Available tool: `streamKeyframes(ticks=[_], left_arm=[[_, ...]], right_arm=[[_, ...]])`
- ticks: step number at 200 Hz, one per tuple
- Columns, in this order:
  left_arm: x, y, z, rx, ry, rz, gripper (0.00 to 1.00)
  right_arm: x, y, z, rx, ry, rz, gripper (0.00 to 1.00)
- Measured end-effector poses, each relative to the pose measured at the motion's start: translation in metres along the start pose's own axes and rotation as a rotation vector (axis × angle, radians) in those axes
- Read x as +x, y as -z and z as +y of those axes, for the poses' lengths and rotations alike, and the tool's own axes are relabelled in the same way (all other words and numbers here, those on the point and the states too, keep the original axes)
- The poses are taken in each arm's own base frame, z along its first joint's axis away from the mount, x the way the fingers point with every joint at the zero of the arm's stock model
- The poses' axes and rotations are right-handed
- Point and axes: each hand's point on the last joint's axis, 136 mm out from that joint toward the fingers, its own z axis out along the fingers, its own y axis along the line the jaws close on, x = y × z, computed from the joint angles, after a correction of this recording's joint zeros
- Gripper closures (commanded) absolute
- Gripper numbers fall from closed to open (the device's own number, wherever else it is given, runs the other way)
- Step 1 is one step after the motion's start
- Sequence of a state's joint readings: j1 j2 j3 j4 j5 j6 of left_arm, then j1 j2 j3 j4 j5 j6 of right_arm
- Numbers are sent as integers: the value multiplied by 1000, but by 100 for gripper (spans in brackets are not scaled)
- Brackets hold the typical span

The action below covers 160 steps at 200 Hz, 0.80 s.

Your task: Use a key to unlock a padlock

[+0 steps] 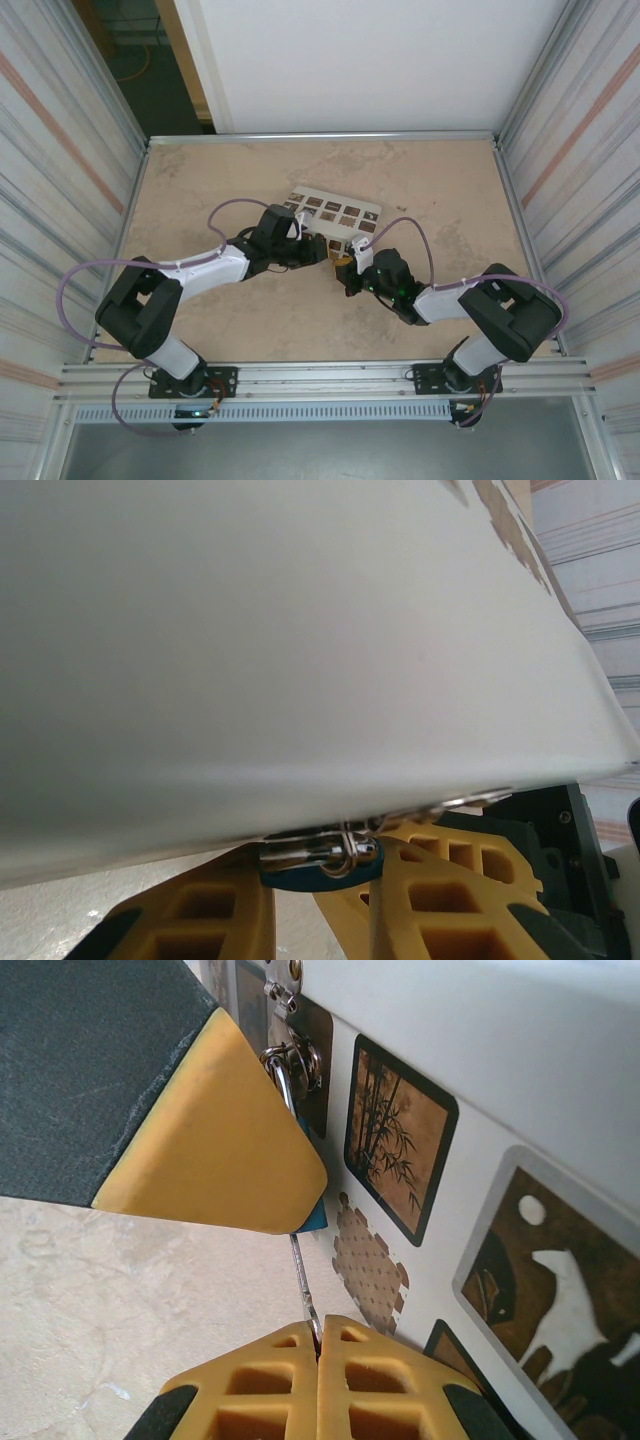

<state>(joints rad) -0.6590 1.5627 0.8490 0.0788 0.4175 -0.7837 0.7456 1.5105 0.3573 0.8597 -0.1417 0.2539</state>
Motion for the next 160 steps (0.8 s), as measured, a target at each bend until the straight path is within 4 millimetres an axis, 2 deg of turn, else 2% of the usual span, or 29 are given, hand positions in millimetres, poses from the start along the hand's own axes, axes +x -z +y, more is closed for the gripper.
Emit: streamKeyframes(ticks=[160], left_arm=[[0,0,0,0,0,0,79]], right_arm=[[1,3,-1,8,-1,3,100]])
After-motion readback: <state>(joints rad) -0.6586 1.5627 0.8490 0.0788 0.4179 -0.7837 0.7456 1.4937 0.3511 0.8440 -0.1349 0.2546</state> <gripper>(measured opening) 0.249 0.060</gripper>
